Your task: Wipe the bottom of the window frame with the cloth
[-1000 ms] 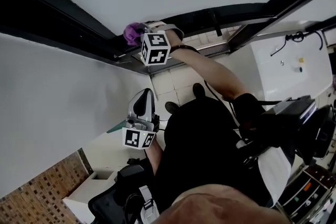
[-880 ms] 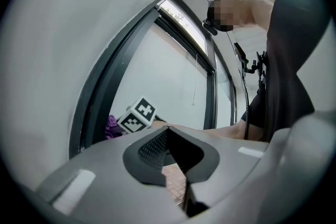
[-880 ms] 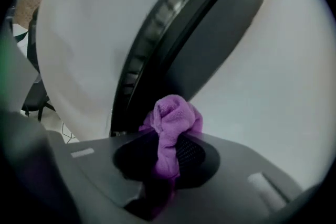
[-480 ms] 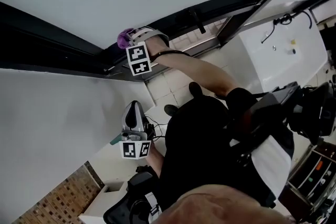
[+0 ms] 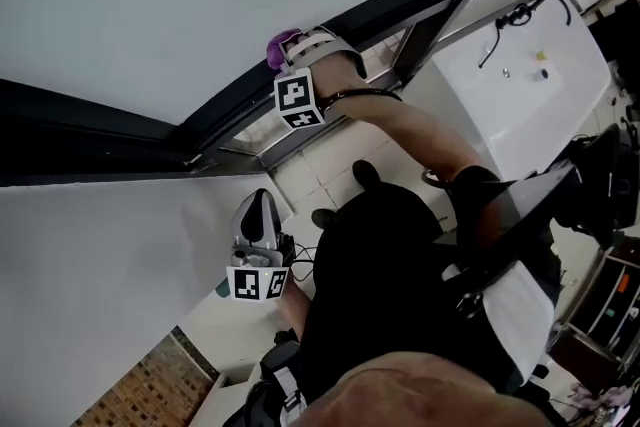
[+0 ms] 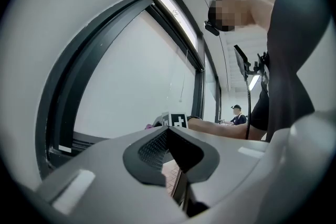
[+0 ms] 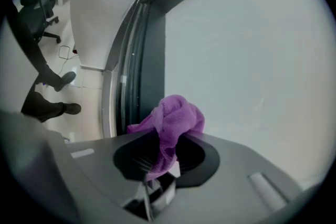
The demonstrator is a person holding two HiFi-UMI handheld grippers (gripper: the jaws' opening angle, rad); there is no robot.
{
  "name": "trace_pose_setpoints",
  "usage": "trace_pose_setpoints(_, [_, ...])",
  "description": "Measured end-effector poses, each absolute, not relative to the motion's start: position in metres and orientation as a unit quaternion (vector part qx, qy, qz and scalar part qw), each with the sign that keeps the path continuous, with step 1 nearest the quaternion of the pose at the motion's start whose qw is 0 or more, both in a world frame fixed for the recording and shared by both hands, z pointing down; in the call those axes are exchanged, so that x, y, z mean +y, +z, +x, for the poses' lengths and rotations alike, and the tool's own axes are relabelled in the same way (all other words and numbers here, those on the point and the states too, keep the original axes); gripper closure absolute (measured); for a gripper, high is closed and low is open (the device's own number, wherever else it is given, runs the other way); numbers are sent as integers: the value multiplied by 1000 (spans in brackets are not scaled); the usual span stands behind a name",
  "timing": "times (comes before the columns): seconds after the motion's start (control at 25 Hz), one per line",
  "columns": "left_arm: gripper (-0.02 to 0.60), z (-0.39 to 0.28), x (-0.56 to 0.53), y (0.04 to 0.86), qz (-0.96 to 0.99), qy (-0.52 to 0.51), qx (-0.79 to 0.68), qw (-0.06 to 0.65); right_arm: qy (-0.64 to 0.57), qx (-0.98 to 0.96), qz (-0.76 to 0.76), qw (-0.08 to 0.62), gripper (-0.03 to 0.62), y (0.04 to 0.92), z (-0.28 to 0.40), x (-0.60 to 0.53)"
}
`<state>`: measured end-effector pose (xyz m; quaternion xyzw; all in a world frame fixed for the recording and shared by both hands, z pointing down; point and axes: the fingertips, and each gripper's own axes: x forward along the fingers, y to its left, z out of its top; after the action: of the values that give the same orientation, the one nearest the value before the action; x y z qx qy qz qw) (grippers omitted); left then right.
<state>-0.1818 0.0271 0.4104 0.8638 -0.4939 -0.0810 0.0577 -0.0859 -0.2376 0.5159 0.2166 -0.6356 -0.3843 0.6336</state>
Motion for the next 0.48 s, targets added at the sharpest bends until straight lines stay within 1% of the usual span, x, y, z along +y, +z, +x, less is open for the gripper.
trace_pose_setpoints(0.08, [583, -179, 24, 409, 865, -82, -492, 57, -409, -600, 242, 644, 525, 501, -72, -250])
trace_pose_setpoints(0.16, [583, -175, 21, 411, 864, -84, -492, 62, -416, -568, 229, 672, 525, 509, -54, -262])
trace_pose_setpoints(0.24, [583, -168, 20, 413, 864, -83, -491, 67, -408, -561, 175, 699, 537, 524, -40, -250])
trace_pose_setpoints(0.32, [583, -163, 19, 410, 863, -82, -494, 67, -363, -602, 105, 703, 528, 527, -30, -215])
trace_pose_setpoints(0.4, [583, -163, 18, 404, 861, -81, -498, 63, -313, -678, 110, 656, 526, 503, -19, -200])
trace_pose_setpoints(0.48, [583, -167, 17, 403, 861, -80, -499, 62, -262, -754, 179, 575, 525, 467, -12, -215])
